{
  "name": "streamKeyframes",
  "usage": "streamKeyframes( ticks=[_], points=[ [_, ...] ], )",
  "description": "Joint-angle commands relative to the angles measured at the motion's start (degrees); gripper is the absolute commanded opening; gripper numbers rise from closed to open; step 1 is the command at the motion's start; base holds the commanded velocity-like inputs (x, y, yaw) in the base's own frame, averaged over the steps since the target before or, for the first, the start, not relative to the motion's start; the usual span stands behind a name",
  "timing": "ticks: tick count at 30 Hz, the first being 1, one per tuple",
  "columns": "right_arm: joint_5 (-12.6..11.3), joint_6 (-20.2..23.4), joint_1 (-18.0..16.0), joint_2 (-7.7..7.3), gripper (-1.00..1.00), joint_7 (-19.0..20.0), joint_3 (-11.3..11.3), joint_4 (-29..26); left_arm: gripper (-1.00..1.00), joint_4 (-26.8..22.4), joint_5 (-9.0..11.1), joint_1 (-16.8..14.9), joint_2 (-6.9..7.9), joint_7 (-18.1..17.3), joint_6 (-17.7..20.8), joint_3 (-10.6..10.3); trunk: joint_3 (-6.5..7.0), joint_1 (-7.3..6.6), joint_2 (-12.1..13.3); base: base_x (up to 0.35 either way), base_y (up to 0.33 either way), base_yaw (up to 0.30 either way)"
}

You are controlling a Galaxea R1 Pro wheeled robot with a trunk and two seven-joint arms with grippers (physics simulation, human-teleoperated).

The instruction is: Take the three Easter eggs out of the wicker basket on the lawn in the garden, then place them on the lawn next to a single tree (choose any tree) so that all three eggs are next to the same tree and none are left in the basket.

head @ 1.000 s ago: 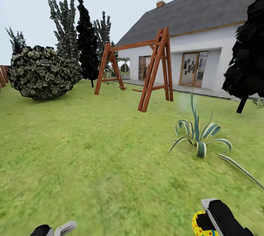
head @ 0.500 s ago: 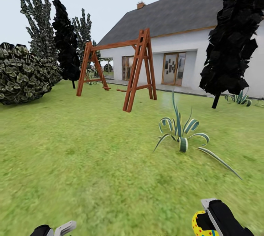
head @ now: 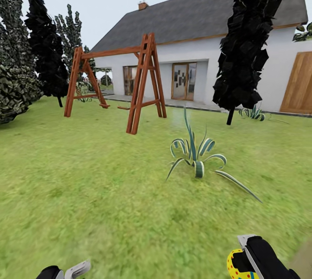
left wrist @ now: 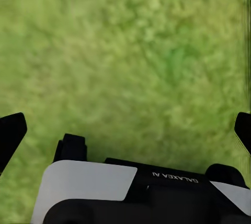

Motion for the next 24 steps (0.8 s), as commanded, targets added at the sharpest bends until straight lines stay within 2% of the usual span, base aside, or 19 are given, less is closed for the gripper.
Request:
streamKeyframes(
  ticks=[1,5,12,15,24],
  points=[
    [0.3,0.2,-0.1,-0.04,-1.00,0.3,0.1,0.0,1.00,-0.1,-0.2,0.0,-0.02,-0.2,0.3,0.2,-0.07,0.03,0.0,0.331,-0.103,-0.300],
    [0.3,0.2,-0.1,-0.04,-1.00,0.3,0.1,0.0,1.00,-0.1,-0.1,0.0,-0.02,-0.2,0.3,0.2,-0.07,0.03,0.0,0.324,-0.094,-0.275],
    [0.3,0.2,-0.1,-0.04,-1.00,0.3,0.1,0.1,1.00,-0.1,-0.1,0.0,-0.02,-0.2,0.3,0.3,-0.07,0.03,0.0,0.336,-0.044,-0.033],
    [0.3,0.3,-0.1,-0.04,-1.00,0.3,0.1,0.1,1.00,-0.1,-0.2,0.0,-0.08,-0.2,0.3,0.3,-0.07,0.03,0.0,0.289,-0.099,-0.172],
    [0.2,0.2,-0.1,-0.04,-1.00,0.3,0.1,0.1,1.00,-0.1,0.1,0.0,0.02,-0.3,0.3,0.5,-0.07,0.03,0.0,0.017,-0.007,-0.011]
  ],
)
